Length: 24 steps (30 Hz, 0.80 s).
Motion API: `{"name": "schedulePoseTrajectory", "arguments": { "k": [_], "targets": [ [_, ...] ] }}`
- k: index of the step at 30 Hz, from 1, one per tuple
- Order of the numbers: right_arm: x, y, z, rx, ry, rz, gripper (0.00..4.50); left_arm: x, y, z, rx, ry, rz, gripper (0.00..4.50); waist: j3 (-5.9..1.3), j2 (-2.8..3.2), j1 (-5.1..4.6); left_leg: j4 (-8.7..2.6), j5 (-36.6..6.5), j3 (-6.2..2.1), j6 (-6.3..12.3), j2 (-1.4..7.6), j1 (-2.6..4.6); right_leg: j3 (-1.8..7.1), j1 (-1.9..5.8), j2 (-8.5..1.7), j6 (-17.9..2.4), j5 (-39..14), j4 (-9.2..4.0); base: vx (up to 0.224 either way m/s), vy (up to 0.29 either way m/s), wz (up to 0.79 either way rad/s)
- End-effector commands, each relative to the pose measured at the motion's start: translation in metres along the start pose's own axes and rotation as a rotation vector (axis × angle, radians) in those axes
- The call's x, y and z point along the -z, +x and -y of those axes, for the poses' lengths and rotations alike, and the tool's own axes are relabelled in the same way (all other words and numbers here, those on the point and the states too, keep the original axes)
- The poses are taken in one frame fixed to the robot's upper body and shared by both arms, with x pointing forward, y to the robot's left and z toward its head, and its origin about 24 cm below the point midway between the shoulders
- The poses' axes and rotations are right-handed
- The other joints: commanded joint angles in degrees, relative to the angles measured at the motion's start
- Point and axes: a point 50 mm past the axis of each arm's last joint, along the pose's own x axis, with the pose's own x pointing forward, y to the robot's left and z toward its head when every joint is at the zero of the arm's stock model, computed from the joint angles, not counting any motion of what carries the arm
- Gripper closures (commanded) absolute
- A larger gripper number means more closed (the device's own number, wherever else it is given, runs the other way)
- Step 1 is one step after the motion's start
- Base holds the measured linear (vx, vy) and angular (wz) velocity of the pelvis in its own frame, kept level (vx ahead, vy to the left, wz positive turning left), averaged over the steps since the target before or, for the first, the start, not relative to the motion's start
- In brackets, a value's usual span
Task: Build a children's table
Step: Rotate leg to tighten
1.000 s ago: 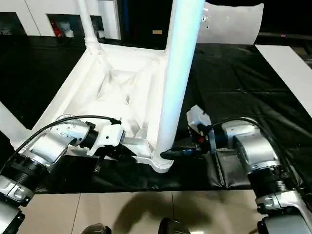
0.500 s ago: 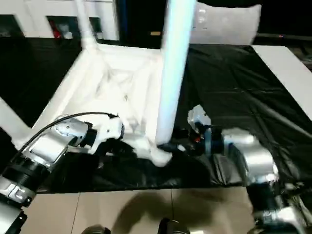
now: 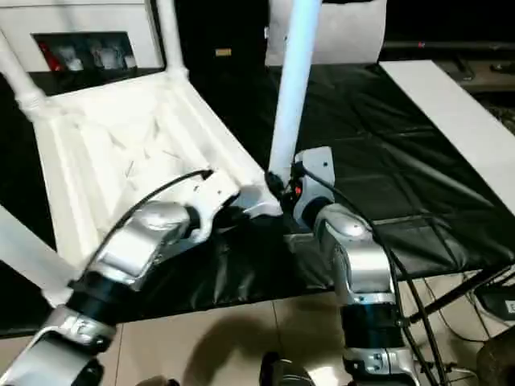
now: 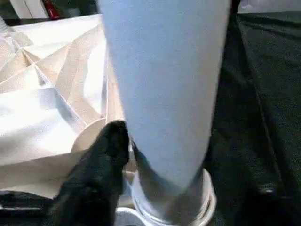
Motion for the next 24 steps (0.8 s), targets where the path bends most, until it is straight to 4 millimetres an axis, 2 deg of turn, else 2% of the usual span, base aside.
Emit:
{"name": "schedulePoseTrajectory", "arguments": {
  "k": [1, 3, 4, 5, 6, 7, 9, 10, 11, 13, 16, 17, 18, 19, 24],
  "targets": [
    [-0.001, 0.005, -0.019, -0.11, 0.013, 0.026, 1.63, -0.017, 0.006, 0.012, 0.048, 0.022, 0.076, 4.5, -4.0, -0.36, 0.4, -4.26, -9.67, 0.48, 5.55, 0.89, -0.69, 2.93, 3.74, -3.56, -4.48, -24.53, -3.07, 0.0, 0.0, 0.0],
    [-0.002, 0.003, -0.017, -0.121, 0.001, 0.037, 1.44, -0.016, 0.004, 0.012, 0.055, 0.037, 0.073, 4.5, -4.24, -0.36, 0.74, -4.23, -6.51, 0.6, 6.37, 1.1, -0.82, 3.49, 3.83, -3.49, -6.69, -20.21, -2.07, 0.0, 0.0, 0.0],
    [-0.002, 0.001, -0.014, -0.126, -0.009, 0.041, 1.44, -0.014, 0.003, 0.011, 0.058, 0.047, 0.068, 4.5, -4.3, -0.59, 0.8, -4.18, -5.99, 0.76, 6.79, 1.02, -0.91, 3.59, 3.82, -3.39, -7.04, -19.59, -1.98, 0.0, 0.0, 0.0],
    [-0.002, -0.003, -0.009, -0.14, -0.02, 0.043, 1.38, -0.011, 0.0, 0.009, 0.063, 0.056, 0.063, 4.5, -4.4, -0.87, 1.14, -4.06, -5.49, 0.93, 7.35, 0.76, -0.74, 3.8, 3.77, -3.37, -7.19, -20.17, -1.94, 0.0, 0.0, 0.0],
    [-0.002, -0.005, -0.006, -0.146, -0.026, 0.044, 1.2, -0.011, -0.001, 0.008, 0.064, 0.059, 0.061, 4.5, -4.44, -0.99, 1.15, -3.94, -4.97, 1.07, 7.76, 0.53, -0.94, 3.99, 3.74, -3.34, -7.23, -20.3, -1.79, 0.046, -0.051, 0.06],
    [-0.002, -0.008, -0.001, -0.163, -0.033, 0.04, 1.2, -0.008, -0.003, 0.006, 0.069, 0.064, 0.051, 4.5, -4.42, -1.12, 1.59, -3.77, -3.83, 1.25, 8.54, 0.19, -0.92, 4.34, 3.5, -3.22, -7.12, -21.56, -1.77, 0.0, 0.0, 0.0],
    [-0.003, -0.02, 0.013, -0.257, -0.076, 0.037, 0.98, 0.0, -0.009, 0.003, 0.124, 0.104, 0.03, 4.5, -4.72, -1.03, 2.04, -3.51, -1.81, 1.21, 9.47, 0.09, -1.37, 4.49, 3.72, -3.17, -6.96, -20.53, -1.33, 0.0, 0.0, 0.0],
    [-0.003, -0.02, 0.014, -0.262, -0.078, 0.037, 0.98, 0.0, -0.009, 0.003, 0.128, 0.107, 0.029, 4.5, -4.81, -1.1, 2.22, -3.41, -0.49, 1.19, 10.33, 0.09, -1.58, 4.52, 3.81, -2.97, -6.84, -19.17, -1.02, 0.0, 0.0, 0.0],
    [-0.005, -0.024, 0.019, -0.284, -0.088, 0.035, 0.82, 0.002, -0.011, 0.002, 0.15, 0.125, 0.026, 4.5, -4.81, -1.03, 2.4, -3.35, 0.27, 1.19, 10.89, 0.16, -1.61, 4.5, 3.64, -2.91, -7.12, -18.37, -0.88, 0.0, 0.0, 0.0],
    [-0.006, -0.026, 0.022, -0.303, -0.109, 0.033, 0.64, 0.003, -0.013, 0.002, 0.172, 0.133, 0.027, 4.5, -4.71, -0.94, 2.43, -3.33, -0.13, 1.26, 10.75, 0.26, -1.49, 4.34, 3.47, -2.84, -7.41, -19.49, -1.03, 0.0, 0.0, 0.0],
    [-0.01, -0.037, 0.033, -0.413, -0.196, 0.002, 0.43, 0.009, -0.019, 0.001, 0.258, 0.181, 0.015, 4.5, -4.59, -0.86, 2.52, -3.43, -1.73, 1.28, 10.27, 0.47, -1.23, 4.29, 3.31, -2.78, -7.32, -21.27, -1.31, 0.0, 0.0, 0.0],
    [-0.012, -0.041, 0.037, -0.47, -0.223, -0.021, 0.31, 0.012, -0.022, 0.0, 0.301, 0.214, 0.004, 4.5, -4.55, -0.63, 2.75, -3.45, -2.91, 1.23, 10.17, 0.66, -0.99, 4.35, 3.14, -2.77, -7.47, -21.83, -1.36, 0.0, 0.0, 0.0],
    [-0.013, -0.043, 0.039, -0.495, -0.234, -0.031, 0.17, 0.013, -0.024, 0.0, 0.32, 0.229, -0.001, 4.5, -4.48, -0.72, 2.82, -3.48, -3.43, 1.24, 10.15, 0.7, -1.01, 4.39, 3.2, -2.76, -7.35, -22.15, -1.4, 0.0, 0.0, 0.0],
    [-0.015, -0.049, 0.043, -0.579, -0.256, -0.071, 0.17, 0.017, -0.029, -0.001, 0.38, 0.278, -0.013, 4.5, -4.49, -0.72, 3.07, -3.5, -3.74, 1.24, 10.02, 0.68, -0.95, 4.41, 3.2, -2.83, -7.39, -22.45, -1.37, 0.0, 0.0, 0.0],
    [-0.017, -0.055, 0.046, -0.705, -0.301, -0.142, 0.04, 0.023, -0.038, -0.002, 0.5, 0.335, -0.051, 4.5, -4.63, -0.81, 3.83, -3.56, -3.36, 1.35, 9.45, 0.93, -0.79, 4.61, 3.19, -2.91, -8.4, -21.7, -1.0, 0.0, 0.0, 0.0]
  ]
}}
